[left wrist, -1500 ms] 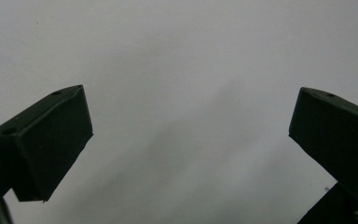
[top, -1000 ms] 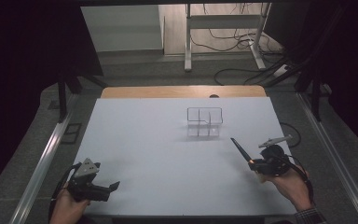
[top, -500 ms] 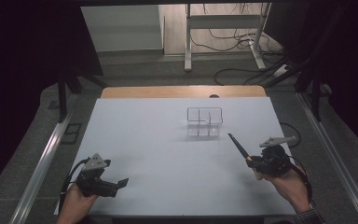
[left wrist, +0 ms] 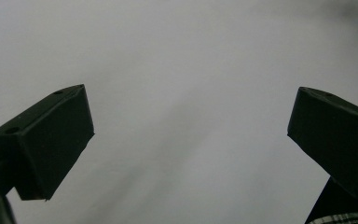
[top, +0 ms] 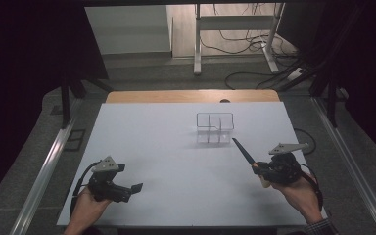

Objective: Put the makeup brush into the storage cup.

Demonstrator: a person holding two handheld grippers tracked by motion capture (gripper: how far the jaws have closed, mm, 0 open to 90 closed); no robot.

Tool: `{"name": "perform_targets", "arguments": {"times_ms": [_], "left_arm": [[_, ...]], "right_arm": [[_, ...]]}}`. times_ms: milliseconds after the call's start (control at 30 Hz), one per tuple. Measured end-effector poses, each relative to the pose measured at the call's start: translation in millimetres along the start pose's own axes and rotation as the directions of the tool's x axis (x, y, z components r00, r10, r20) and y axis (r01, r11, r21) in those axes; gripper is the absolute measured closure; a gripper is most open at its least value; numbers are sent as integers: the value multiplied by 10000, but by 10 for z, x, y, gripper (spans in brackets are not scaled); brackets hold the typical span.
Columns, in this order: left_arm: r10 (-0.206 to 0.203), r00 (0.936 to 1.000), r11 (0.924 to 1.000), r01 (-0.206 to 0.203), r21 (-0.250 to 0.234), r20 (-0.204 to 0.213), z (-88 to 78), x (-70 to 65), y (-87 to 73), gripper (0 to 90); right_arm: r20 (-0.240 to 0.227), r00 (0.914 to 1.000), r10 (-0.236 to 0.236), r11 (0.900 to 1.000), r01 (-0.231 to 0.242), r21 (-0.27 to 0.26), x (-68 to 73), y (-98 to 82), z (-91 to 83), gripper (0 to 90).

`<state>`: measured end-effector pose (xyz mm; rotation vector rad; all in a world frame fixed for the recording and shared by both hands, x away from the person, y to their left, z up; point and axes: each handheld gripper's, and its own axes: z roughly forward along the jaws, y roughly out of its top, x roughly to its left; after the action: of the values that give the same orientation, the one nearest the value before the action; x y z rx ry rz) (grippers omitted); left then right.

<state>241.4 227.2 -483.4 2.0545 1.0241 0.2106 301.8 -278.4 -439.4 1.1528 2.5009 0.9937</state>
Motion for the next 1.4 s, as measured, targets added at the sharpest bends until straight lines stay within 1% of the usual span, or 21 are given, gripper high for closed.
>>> {"name": "perform_targets", "arguments": {"times_ms": [67,100,200,233,267,300,400,433,467,500,567,667,767,967,1033,1167,1233,1267,1333,1367,1400], "left_arm": [[45,10000,10000,-45,-37,74,16,-12,34,2],[71,9999,10000,-70,-71,136,24,-17,51,2],[314,9991,9995,-310,-111,299,54,-43,129,0],[314,9991,9995,-310,-111,299,54,-43,129,0],[473,9979,9989,-470,-73,452,68,-55,167,0],[473,9979,9989,-470,-73,452,68,-55,167,0],[683,9957,9977,-680,-56,621,110,-90,238,0],[683,9957,9977,-680,-56,621,110,-90,238,0],[850,9941,9964,-850,-25,668,130,-104,271,0],[908,9935,9959,-909,-27,692,142,-112,287,0],[943,9929,9955,-943,-28,721,151,-120,302,0],[1165,9895,9932,-1165,-53,857,196,-139,371,0],[1247,9875,9922,-1246,-70,962,221,-149,405,0],[1701,9791,9852,-1715,27,1117,333,-226,529,0],[1761,9780,9841,-1776,41,1121,346,-236,541,0],[2097,9692,9771,-2127,94,1292,432,-306,622,0],[2141,9677,9761,-2171,79,1334,449,-320,637,0],[2251,9645,9736,-2280,51,1382,484,-343,668,0],[2366,9610,9708,-2398,53,1434,514,-359,699,0],[2366,9610,9708,-2398,53,1434,514,-359,699,0],[2480,9574,9678,-2516,52,1480,545,-376,726,0]], "right_arm": [[-184,9998,-60,9998,57,-173,32,22,2,719],[-184,9998,-60,9998,57,-173,32,22,2,719],[-388,9992,-131,9995,119,-296,79,51,4,718],[-388,9992,-131,9995,119,-296,79,51,4,718],[-506,9984,-246,9991,228,-356,114,67,13,719],[-506,9984,-246,9991,228,-356,114,67,13,719],[-654,9970,-410,9984,383,-426,172,101,23,718],[-654,9970,-410,9984,383,-426,172,101,23,718],[-744,9961,-471,9980,438,-455,197,117,31,718],[-773,9958,-482,9979,448,-458,209,122,36,719],[-815,9952,-537,9978,503,-428,220,130,41,719],[-1016,9928,-627,9975,590,-388,275,155,73,719],[-1117,9913,-693,9972,657,-357,307,169,92,718],[-1432,9853,-928,9957,909,-195,407,208,171,719],[-1487,9843,-946,9955,933,-157,422,212,184,719],[-1647,9801,-1106,9937,1122,1,483,225,244,719],[-1691,9790,-1135,9933,1159,42,496,229,255,718],[-1799,9768,-1165,9926,1208,131,528,237,278,719],[-1863,9748,-1223,9918,1273,149,552,244,297,718],[-1863,9748,-1223,9918,1273,149,552,244,297,718],[-1992,9720,-1245,9909,1320,248,587,253,318,718]]}}
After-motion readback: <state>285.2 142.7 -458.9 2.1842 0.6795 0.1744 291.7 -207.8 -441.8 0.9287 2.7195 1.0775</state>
